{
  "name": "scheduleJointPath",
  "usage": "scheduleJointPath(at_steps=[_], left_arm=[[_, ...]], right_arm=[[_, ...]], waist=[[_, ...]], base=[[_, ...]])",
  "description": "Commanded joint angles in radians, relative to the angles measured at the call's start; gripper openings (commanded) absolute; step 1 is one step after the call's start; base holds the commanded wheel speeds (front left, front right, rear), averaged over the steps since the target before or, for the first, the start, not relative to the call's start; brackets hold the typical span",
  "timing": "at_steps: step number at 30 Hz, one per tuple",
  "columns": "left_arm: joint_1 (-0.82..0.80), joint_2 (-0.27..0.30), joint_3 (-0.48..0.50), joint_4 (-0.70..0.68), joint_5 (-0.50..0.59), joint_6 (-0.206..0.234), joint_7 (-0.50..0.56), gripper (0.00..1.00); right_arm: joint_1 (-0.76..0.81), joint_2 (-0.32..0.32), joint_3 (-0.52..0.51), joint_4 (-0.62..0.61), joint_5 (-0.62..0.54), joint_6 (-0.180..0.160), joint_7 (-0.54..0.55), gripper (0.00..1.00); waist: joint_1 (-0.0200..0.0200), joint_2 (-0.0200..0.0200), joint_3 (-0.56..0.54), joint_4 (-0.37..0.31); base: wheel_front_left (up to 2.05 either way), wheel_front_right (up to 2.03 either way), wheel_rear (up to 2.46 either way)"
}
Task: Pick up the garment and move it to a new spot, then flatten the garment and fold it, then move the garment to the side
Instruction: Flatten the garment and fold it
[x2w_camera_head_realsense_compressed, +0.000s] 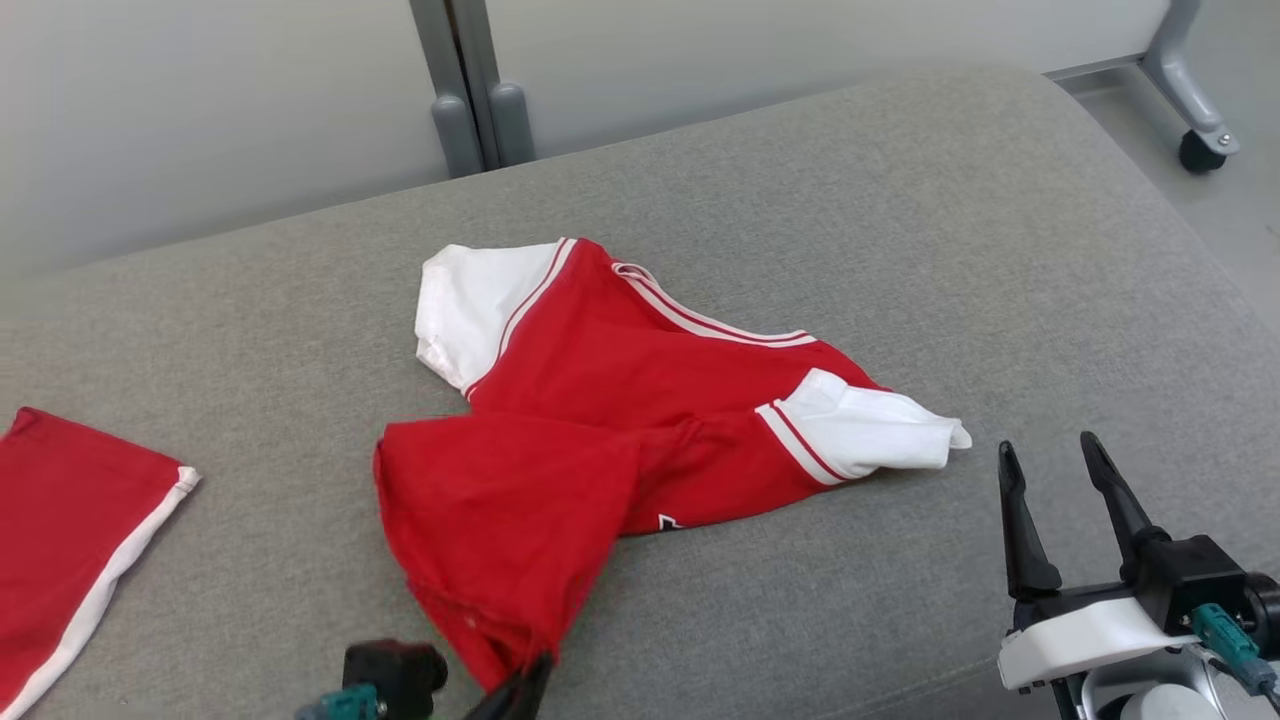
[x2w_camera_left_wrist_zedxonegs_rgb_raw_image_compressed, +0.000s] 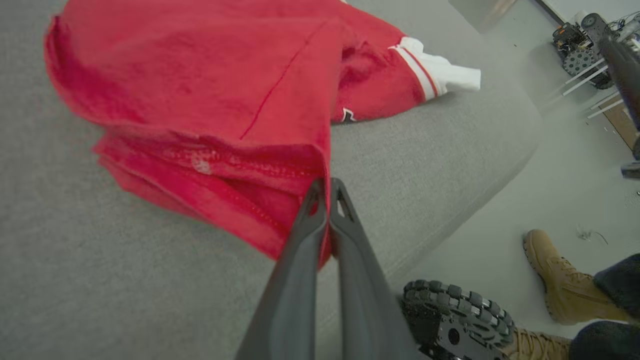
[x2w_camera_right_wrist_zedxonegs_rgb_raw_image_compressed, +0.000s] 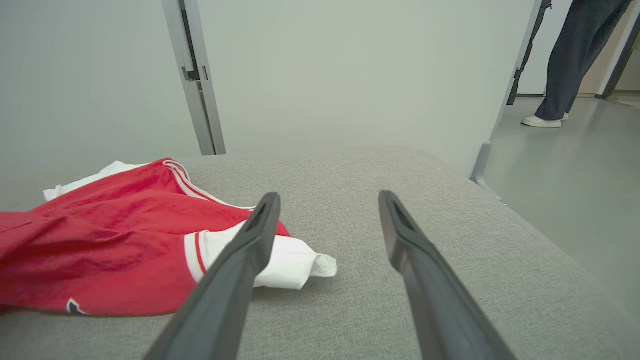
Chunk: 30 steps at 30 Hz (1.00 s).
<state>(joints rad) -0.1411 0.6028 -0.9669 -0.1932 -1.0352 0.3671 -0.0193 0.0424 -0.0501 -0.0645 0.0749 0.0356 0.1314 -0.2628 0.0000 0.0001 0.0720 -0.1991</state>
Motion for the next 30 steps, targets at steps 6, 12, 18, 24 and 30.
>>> scheduleJointPath(at_steps=[6, 12, 18, 24, 30], left_arm=[[0.128, 0.0, -0.02, 0.032, -0.049, 0.004, -0.036, 0.0], [0.168, 0.012, -0.022, 0.124, -0.064, -0.005, -0.047, 0.23], [0.17, -0.013, 0.001, 0.16, -0.084, -0.004, -0.073, 1.0], [0.149, -0.035, 0.04, 0.157, -0.097, 0.02, -0.103, 1.0], [0.105, -0.08, 0.063, 0.229, -0.111, 0.007, -0.113, 1.0]], right_arm=[[0.029, -0.001, -0.002, 0.005, -0.024, -0.001, -0.003, 1.0], [0.034, -0.001, -0.003, 0.007, -0.034, -0.001, -0.003, 1.0], [0.037, -0.001, 0.002, 0.01, -0.037, -0.001, -0.003, 1.0], [0.04, -0.001, 0.01, 0.008, -0.031, -0.001, -0.003, 1.0], [0.023, -0.001, 0.025, 0.009, -0.027, -0.001, -0.003, 1.0]], waist=[[0.0, -0.0001, -0.038, 0.056], [0.0, -0.0001, -0.053, 0.072], [0.0, -0.0001, -0.061, 0.076], [0.0, -0.0001, -0.059, 0.074], [0.0, -0.0001, -0.046, 0.057]], base=[[0.0, 0.0, 0.0], [0.0, 0.0, 0.0], [0.0, 0.0, 0.0], [0.0, 0.0, 0.0], [0.0, 0.0, 0.0]])
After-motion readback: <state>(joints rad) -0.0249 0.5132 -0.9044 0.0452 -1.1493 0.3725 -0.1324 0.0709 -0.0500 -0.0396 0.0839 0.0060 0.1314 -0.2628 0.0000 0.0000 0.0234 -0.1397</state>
